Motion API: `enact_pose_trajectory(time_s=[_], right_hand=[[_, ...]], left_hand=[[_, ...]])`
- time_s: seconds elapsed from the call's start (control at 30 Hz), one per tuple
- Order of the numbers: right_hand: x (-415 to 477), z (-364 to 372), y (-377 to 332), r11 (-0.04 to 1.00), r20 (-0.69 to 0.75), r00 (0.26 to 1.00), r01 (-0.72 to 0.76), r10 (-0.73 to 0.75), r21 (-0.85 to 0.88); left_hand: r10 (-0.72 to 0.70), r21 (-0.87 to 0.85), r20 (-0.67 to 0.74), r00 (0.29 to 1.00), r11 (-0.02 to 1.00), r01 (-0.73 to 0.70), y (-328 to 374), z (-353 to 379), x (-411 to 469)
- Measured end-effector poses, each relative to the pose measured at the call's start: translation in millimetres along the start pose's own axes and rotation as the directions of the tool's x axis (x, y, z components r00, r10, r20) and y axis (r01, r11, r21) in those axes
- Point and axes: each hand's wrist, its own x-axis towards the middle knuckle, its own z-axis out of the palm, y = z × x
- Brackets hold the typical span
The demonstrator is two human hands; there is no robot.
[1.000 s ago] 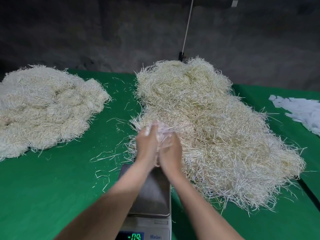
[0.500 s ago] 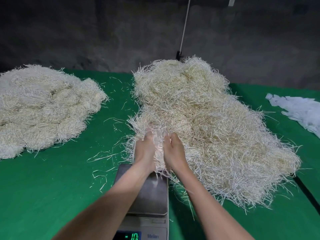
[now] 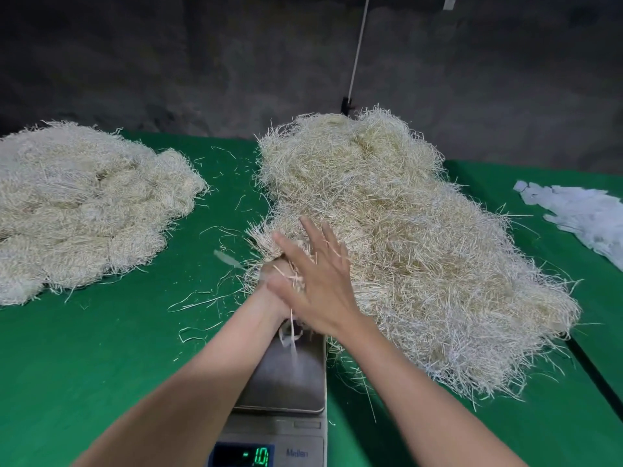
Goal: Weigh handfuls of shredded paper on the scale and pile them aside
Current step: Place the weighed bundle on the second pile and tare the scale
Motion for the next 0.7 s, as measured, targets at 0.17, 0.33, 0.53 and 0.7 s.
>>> enact_pose_trajectory(time_s=[0.17, 0.33, 0.53, 0.7], right_hand=[[17.4, 1.8, 21.3, 0.865, -0.099, 0.952, -0.216, 0.289, 0.452], [17.6, -10.5, 42.0, 0.869, -0.049, 0.913, -0.368, 0.405, 0.331], [18.8, -27.5, 18.8, 0.88, 0.018, 0.98, -0.187, 0.2, 0.438], [38.2, -37.1, 17.1, 0.86, -0.288, 0.846, -0.32, 0.449, 0.397]], left_hand=[[-0.301, 0.399, 0.014, 0.953, 0.876, 0.271, 33.5, -14.7, 25.3], [0.227, 0.796, 0.018, 0.974, 0.586, -0.151, 38.4, -34.0, 19.4], [0.118, 0.819, 0.556, 0.823, 0.094, -0.566, 48.1, -8.7, 23.2], [-0.256, 0.542, 0.09, 0.962, 0.823, 0.169, 12.4, -6.8, 2.4]])
